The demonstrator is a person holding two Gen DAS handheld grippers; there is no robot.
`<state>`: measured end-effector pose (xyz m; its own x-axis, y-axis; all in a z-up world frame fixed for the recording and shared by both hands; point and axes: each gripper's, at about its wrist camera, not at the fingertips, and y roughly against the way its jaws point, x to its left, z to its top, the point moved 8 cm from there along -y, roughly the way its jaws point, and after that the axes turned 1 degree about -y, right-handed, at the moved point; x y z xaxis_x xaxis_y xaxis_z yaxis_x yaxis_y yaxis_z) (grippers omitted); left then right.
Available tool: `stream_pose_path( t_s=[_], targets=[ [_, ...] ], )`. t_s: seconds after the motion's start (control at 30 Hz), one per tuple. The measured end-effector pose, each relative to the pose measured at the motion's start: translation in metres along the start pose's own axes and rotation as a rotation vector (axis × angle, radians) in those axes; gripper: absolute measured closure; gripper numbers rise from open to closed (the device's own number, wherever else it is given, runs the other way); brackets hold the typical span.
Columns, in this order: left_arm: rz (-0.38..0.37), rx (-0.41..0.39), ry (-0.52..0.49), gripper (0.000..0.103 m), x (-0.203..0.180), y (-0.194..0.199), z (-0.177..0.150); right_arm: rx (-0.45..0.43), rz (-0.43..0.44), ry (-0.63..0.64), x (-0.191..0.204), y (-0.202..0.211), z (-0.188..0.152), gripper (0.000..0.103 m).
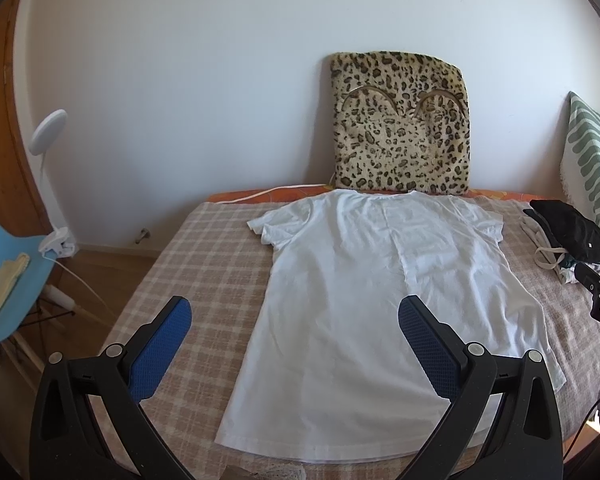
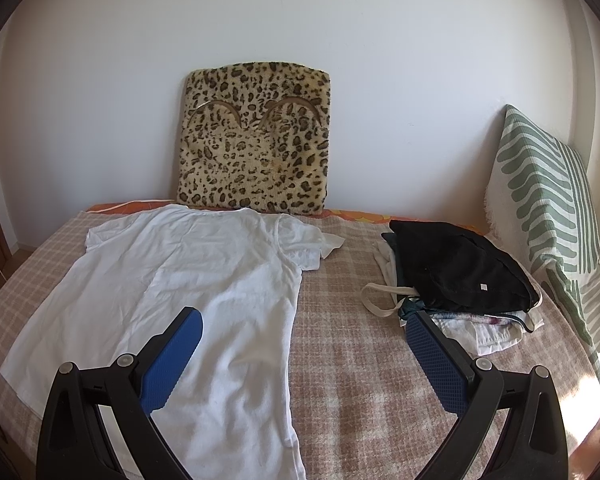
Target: Fold small clothes
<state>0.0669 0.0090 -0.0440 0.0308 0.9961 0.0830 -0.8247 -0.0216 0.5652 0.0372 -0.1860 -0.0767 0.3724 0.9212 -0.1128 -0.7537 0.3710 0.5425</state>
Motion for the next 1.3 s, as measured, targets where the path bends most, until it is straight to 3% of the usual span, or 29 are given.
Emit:
stream_pose_path(
  t_s=[0.4,0.6,0.9,0.97,1.17,1.3],
  targets=[
    [-0.024,0.096,0.027,0.0,0.018,-0.021,-0.027,0.003,0.075,0.032,0.039,-0.009,0.015,0.0],
    [-0.047,0.153,0.032,0.003,0.019,-0.032,-0.044,0.014,0.225,0.018,0.079,-0.021,0.034,0.0],
    [-0.155,0.316,0.127,0.029,0.038,-0.05,-0.095,0.045,0.382,0.146,0.171,-0.047,0.077,0.001],
    [-0.177,0.344,0.175,0.041,0.047,-0.054,-0.103,0.054,0.401,0.169,0.19,-0.056,0.086,0.002],
    [-0.22,0.39,0.255,0.053,0.06,-0.063,-0.119,0.131,0.491,0.196,0.245,-0.088,0.105,0.008],
    [-0.227,0.415,0.274,0.053,0.064,-0.07,-0.126,0.186,0.536,0.21,0.285,-0.111,0.114,0.012]
  ],
)
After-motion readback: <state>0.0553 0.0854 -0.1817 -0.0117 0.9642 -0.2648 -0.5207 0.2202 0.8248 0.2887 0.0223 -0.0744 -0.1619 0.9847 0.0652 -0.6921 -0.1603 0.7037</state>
